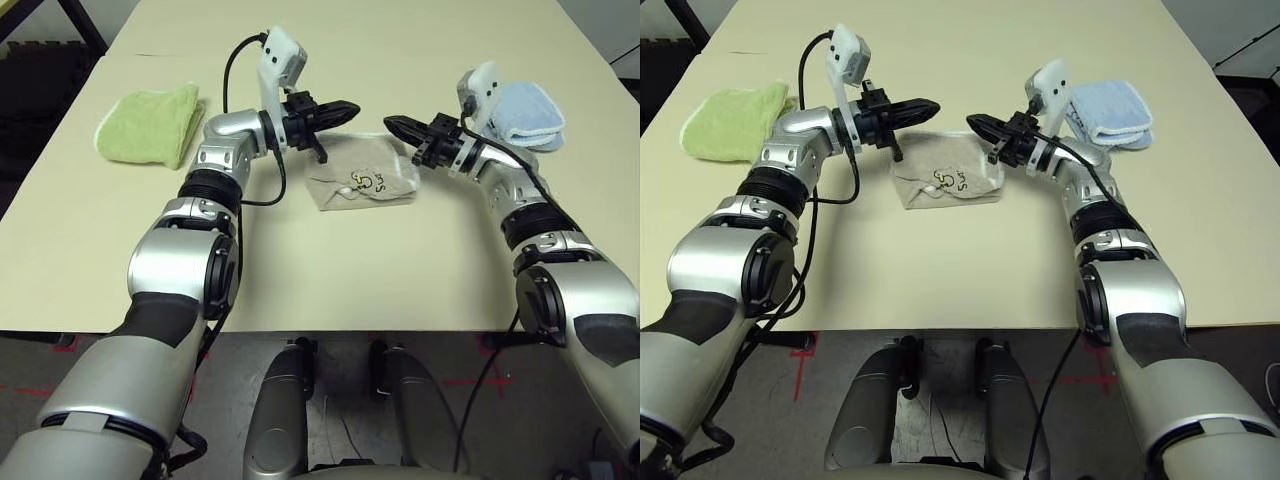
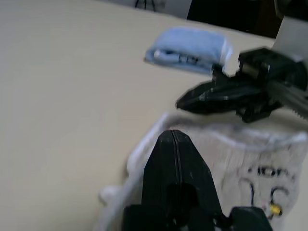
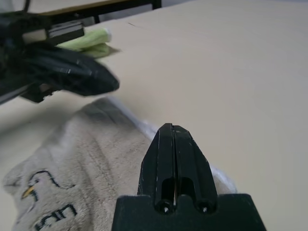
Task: Fold the towel and set it aside.
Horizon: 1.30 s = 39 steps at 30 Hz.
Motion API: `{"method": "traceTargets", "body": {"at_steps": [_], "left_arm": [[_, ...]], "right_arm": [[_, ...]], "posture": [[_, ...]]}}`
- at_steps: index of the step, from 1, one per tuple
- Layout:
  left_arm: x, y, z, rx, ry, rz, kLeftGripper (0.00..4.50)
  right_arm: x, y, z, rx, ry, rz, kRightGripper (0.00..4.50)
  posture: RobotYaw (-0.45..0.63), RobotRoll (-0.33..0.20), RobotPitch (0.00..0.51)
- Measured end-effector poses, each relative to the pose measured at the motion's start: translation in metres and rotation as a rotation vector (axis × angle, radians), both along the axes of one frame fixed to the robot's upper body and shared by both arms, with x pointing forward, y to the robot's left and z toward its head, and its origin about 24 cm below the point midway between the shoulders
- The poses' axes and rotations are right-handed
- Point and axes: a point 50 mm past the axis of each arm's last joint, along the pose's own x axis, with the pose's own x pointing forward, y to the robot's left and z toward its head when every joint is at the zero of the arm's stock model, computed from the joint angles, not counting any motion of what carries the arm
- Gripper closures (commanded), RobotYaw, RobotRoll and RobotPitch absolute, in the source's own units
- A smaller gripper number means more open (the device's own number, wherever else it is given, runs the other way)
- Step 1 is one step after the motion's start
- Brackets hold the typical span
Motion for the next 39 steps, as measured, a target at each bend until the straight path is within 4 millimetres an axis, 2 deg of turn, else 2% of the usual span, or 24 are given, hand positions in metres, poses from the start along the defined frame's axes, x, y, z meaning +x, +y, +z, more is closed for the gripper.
{"method": "traceTargets", "body": {"at_steps": [6, 15, 17, 23, 27, 29, 33, 35, 37, 39], "left_arm": [[0.000, 0.004, -0.019, 0.047, 0.034, 0.051, 4.48], [0.004, 0.007, -0.033, 0.063, 0.032, 0.203, 4.48], [0.003, 0.008, -0.040, 0.065, 0.049, 0.211, 4.48], [0.001, 0.017, -0.041, 0.079, 0.042, 0.166, 4.48], [-0.002, 0.021, -0.037, 0.054, 0.038, 0.119, 4.48], [-0.003, 0.022, -0.033, 0.017, 0.032, 0.076, 4.48], [-0.006, 0.028, -0.004, -0.048, -0.053, -0.029, 4.48], [-0.011, 0.034, 0.011, -0.056, -0.108, -0.099, 4.48], [-0.016, 0.041, 0.019, -0.046, -0.143, -0.162, 4.48], [-0.024, 0.050, 0.018, -0.007, -0.159, -0.231, 4.48]], "right_arm": [[0.002, 0.008, -0.012, -0.048, 0.036, -0.049, 4.50], [0.002, 0.011, -0.031, -0.106, 0.074, -0.115, 4.50], [0.001, 0.011, -0.033, -0.104, 0.069, -0.122, 4.50], [0.000, 0.008, -0.031, -0.090, 0.052, -0.111, 4.50], [-0.002, -0.001, -0.025, -0.025, 0.042, -0.049, 4.50], [-0.004, -0.007, -0.013, 0.037, 0.000, 0.011, 4.50], [-0.013, -0.029, 0.023, 0.106, -0.126, 0.133, 4.50], [-0.022, -0.043, 0.034, 0.094, -0.163, 0.188, 4.50], [-0.032, -0.057, 0.032, 0.069, -0.150, 0.223, 4.50], [-0.042, -0.070, 0.022, 0.035, -0.088, 0.257, 4.50]], "posture": [[0.08, 0.000, 0.258], [0.09, 0.000, 0.263], [0.07, 0.000, 0.263], [0.06, 0.000, 0.249], [0.06, 0.000, 0.244], [0.06, 0.000, 0.242], [0.05, 0.000, 0.242], [0.05, 0.000, 0.243], [0.05, 0.000, 0.243], [0.06, 0.000, 0.242]]}}
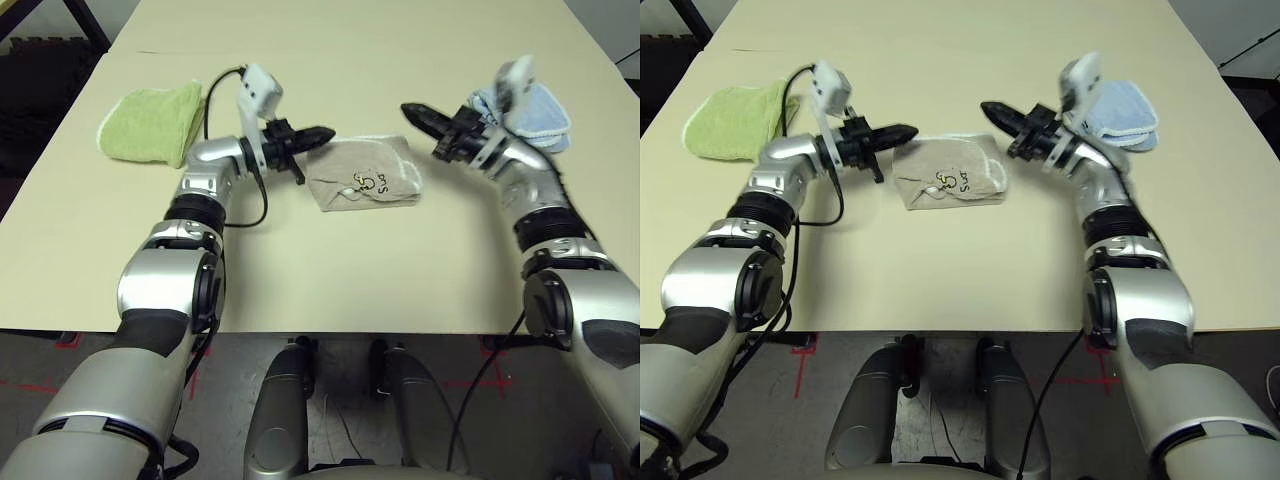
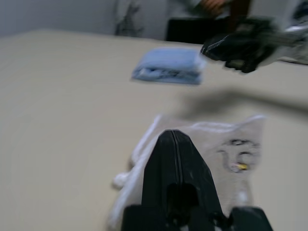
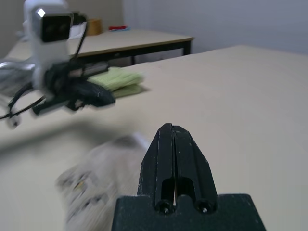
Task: Fold the towel and set it aside.
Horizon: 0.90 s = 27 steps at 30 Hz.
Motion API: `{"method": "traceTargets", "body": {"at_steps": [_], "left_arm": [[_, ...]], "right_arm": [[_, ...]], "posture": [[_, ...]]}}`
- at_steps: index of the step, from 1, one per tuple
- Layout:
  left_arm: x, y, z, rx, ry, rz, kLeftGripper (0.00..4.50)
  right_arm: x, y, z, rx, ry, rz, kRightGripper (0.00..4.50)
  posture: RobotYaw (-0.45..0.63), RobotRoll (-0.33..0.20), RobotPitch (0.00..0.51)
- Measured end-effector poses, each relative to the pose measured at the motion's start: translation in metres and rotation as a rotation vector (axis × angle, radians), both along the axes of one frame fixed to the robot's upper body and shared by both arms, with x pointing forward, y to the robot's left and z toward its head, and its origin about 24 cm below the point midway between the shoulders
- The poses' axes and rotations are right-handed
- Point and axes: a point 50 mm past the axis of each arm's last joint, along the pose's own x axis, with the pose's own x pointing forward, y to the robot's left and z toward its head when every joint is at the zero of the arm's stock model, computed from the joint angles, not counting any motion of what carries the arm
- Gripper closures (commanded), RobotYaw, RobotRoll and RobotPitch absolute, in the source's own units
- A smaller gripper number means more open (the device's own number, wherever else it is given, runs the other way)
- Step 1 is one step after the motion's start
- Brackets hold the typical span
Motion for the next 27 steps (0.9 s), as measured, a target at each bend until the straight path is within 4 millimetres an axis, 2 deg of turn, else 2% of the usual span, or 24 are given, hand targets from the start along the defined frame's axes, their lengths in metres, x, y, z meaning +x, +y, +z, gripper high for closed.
{"method": "traceTargets", "body": {"at_steps": [3, 6, 8, 10, 13, 19, 27], "left_arm": [[-0.008, 0.011, -0.015, 0.041, 0.035, -0.048, 4.48], [-0.012, 0.013, -0.023, 0.054, 0.060, -0.071, 4.48], [-0.014, 0.015, -0.022, 0.067, 0.055, -0.072, 4.11], [-0.014, 0.018, -0.021, 0.072, 0.053, -0.063, 3.53], [-0.015, 0.020, -0.017, 0.077, 0.044, -0.053, 2.38], [-0.020, 0.026, -0.017, 0.081, 0.053, -0.045, 0.13], [-0.026, 0.025, -0.015, 0.091, 0.059, -0.063, 0.06]], "right_arm": [[-0.012, -0.014, -0.012, -0.051, 0.090, 0.021, 4.50], [-0.018, -0.018, -0.016, -0.072, 0.169, 0.038, 4.50], [-0.020, -0.019, -0.016, -0.041, 0.256, 0.035, 4.01], [-0.019, -0.020, -0.019, 0.016, 0.379, 0.005, 3.43], [-0.018, -0.020, -0.025, 0.106, 0.569, -0.043, 2.30], [-0.022, -0.029, -0.022, 0.154, 0.793, -0.097, 0.09], [-0.021, -0.028, -0.025, 0.211, 0.948, -0.101, 0.04]], "posture": [[0.06, 0.000, 0.242], [0.06, 0.000, 0.242], [0.06, 0.000, 0.242], [0.06, 0.000, 0.242], [0.06, 0.000, 0.235], [0.08, 0.000, 0.234], [0.09, 0.000, 0.243]]}}
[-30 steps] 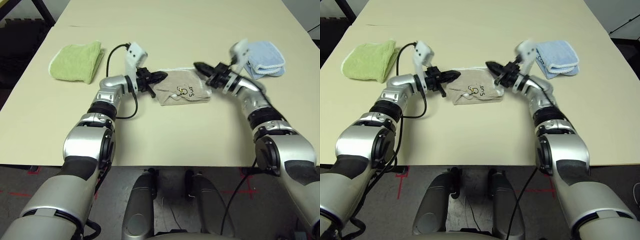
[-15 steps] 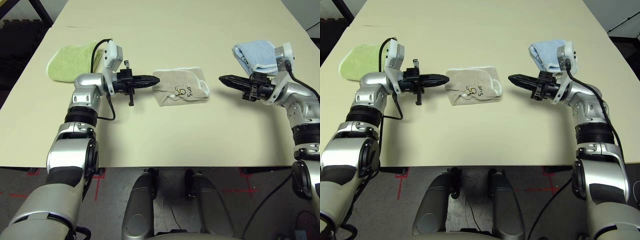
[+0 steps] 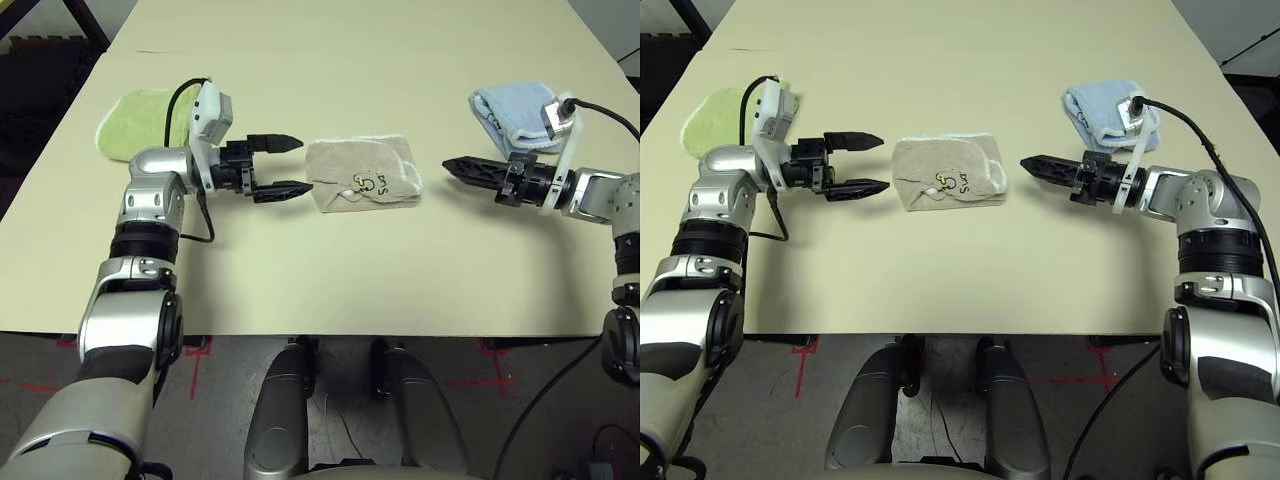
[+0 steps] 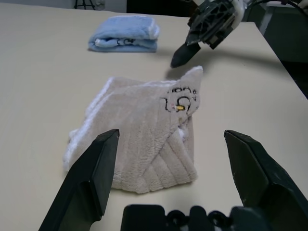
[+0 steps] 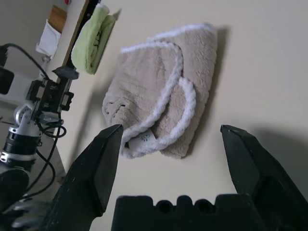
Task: Fold the towel and set it aside.
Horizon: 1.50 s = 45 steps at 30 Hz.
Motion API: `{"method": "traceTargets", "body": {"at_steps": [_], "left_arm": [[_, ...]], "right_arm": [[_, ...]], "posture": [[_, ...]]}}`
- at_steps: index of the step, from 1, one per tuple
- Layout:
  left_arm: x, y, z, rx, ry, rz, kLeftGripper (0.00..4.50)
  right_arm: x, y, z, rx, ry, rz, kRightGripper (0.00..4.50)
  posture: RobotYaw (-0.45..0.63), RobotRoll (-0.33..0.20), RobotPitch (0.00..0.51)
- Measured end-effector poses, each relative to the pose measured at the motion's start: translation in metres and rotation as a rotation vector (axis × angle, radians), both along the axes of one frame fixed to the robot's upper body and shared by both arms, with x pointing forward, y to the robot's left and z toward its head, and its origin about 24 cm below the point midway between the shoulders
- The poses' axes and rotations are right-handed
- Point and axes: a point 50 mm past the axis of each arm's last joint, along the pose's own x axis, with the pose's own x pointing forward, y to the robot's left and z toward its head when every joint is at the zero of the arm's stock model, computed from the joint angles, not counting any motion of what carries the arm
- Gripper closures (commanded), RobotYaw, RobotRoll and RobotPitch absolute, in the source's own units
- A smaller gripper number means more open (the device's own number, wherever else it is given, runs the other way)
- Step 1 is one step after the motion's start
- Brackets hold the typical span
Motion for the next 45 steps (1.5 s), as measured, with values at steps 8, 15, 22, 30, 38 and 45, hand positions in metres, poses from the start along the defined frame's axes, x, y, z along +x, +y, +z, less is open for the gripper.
{"method": "traceTargets", "body": {"at_steps": [8, 15, 22, 30, 38, 45], "left_arm": [[-0.005, 0.003, -0.005, -0.016, 0.004, -0.022, 0.06], [-0.009, 0.001, -0.005, -0.006, -0.021, -0.056, 0.06], [-0.010, 0.000, -0.006, 0.001, -0.023, -0.070, 0.06], [-0.012, -0.003, -0.006, 0.018, -0.030, -0.084, 0.06], [-0.013, -0.002, -0.006, 0.023, -0.030, -0.083, 0.00], [-0.013, -0.002, -0.009, 0.030, -0.022, -0.086, 0.00]], "right_arm": [[-0.002, -0.002, -0.007, 0.011, 0.079, -0.009, 0.04], [0.002, 0.013, -0.016, 0.057, 0.139, 0.001, 0.04], [0.019, 0.051, -0.016, 0.114, 0.152, 0.046, 0.04], [0.037, 0.085, -0.013, 0.139, 0.131, 0.047, 0.04], [0.038, 0.086, -0.015, 0.132, 0.137, 0.039, 1.66], [0.038, 0.086, -0.014, 0.140, 0.136, 0.050, 4.42]], "posture": [[0.10, 0.000, 0.254], [0.12, 0.000, 0.258], [0.15, 0.000, 0.261], [0.16, 0.000, 0.265], [0.15, 0.000, 0.261], [0.14, 0.000, 0.259]]}}
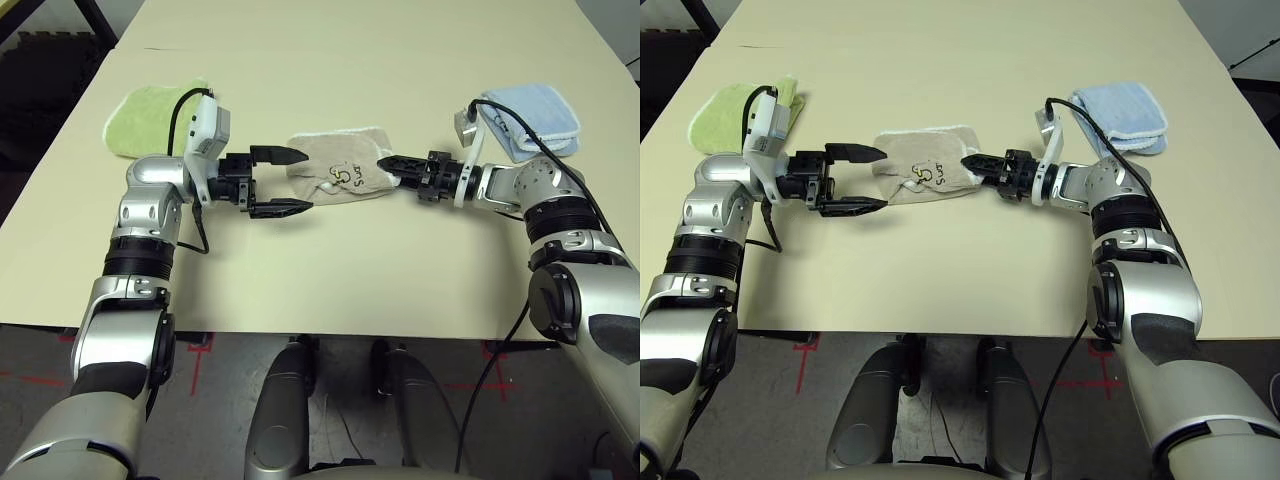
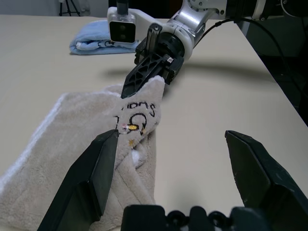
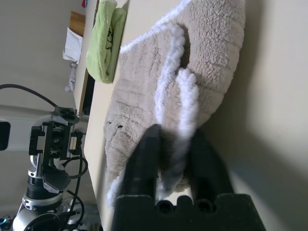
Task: Fold the towel and set it aside.
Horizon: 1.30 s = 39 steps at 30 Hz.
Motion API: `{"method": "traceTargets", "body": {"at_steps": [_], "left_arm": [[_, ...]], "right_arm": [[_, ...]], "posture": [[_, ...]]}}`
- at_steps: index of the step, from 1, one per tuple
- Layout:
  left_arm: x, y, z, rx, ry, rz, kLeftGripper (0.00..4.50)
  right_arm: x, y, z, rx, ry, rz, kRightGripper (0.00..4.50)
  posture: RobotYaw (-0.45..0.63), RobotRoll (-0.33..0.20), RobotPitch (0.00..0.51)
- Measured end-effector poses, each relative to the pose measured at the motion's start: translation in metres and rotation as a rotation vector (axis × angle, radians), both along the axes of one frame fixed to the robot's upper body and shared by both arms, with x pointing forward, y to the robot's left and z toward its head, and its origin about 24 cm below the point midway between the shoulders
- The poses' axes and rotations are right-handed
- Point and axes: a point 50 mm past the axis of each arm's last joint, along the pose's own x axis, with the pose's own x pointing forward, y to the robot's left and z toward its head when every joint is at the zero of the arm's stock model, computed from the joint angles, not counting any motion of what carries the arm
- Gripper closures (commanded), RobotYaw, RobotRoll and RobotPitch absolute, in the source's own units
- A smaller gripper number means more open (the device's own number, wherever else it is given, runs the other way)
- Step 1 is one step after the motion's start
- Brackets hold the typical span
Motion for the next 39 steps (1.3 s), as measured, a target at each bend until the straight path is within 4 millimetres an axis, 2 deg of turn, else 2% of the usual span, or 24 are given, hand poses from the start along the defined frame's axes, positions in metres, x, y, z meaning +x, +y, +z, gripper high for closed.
{"method": "traceTargets", "body": {"at_steps": [7, 11, 17, 21, 29, 35, 39], "left_arm": [[0.000, -0.001, -0.001, 0.006, 0.004, -0.007, 0.00], [0.000, -0.001, -0.001, 0.007, 0.006, -0.009, 0.00], [0.000, -0.001, -0.002, 0.008, 0.007, -0.010, 0.00], [0.000, -0.001, -0.004, 0.004, 0.017, -0.008, 0.00], [0.001, -0.005, -0.006, -0.006, 0.025, -0.013, 0.00], [0.003, -0.004, -0.010, -0.013, 0.044, -0.007, 0.00], [0.003, -0.004, -0.011, -0.015, 0.045, -0.005, 0.00]], "right_arm": [[0.000, -0.003, 0.001, 0.004, -0.005, -0.005, 4.47], [-0.001, -0.012, 0.004, 0.032, -0.030, -0.036, 4.47], [0.005, -0.030, 0.037, 0.138, -0.243, -0.164, 4.47], [0.008, -0.045, 0.053, 0.167, -0.349, -0.263, 4.47], [0.015, -0.077, 0.098, 0.252, -0.644, -0.600, 4.47], [0.017, -0.107, 0.104, 0.184, -0.737, -0.866, 4.47], [0.016, -0.124, 0.099, 0.101, -0.745, -1.032, 4.47]], "posture": [[0.13, 0.000, 0.253], [0.12, 0.000, 0.249], [0.09, 0.000, 0.243], [0.08, 0.000, 0.242], [0.05, 0.000, 0.232], [0.05, 0.000, 0.230], [0.05, 0.000, 0.227]]}}
